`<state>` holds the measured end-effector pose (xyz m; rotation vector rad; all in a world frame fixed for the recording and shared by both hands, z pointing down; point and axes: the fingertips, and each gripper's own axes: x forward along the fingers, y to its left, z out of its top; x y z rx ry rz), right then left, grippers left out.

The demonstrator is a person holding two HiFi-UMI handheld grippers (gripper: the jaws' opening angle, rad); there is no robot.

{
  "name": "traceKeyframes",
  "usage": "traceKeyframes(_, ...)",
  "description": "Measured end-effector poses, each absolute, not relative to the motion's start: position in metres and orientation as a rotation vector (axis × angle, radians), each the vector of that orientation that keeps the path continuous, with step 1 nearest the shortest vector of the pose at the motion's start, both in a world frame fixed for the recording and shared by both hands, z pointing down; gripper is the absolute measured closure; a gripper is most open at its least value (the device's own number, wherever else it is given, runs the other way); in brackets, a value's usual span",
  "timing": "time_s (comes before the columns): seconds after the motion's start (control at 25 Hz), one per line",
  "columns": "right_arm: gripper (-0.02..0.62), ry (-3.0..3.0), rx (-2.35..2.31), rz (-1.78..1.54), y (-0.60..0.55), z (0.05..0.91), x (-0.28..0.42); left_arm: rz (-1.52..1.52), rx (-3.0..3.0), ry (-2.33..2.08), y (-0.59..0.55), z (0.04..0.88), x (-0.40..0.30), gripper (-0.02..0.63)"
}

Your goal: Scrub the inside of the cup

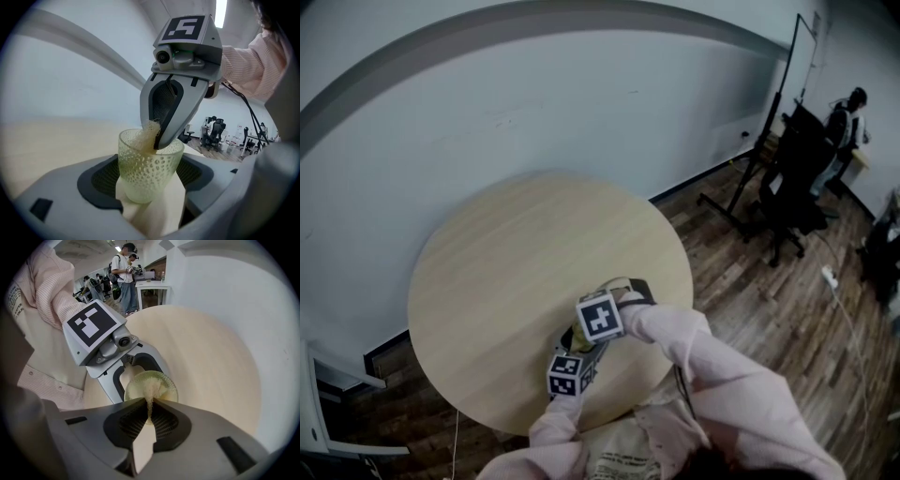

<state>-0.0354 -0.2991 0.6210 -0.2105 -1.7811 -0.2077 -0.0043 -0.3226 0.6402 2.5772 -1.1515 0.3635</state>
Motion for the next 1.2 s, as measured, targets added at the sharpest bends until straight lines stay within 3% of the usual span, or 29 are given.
traceKeyframes(1.2, 0.568, -1.778, -0.027, 0.308, -0.299, 0.633, -0.032, 0.364, 2.595, -1.134, -0.319, 0.641, -0.002, 0.229)
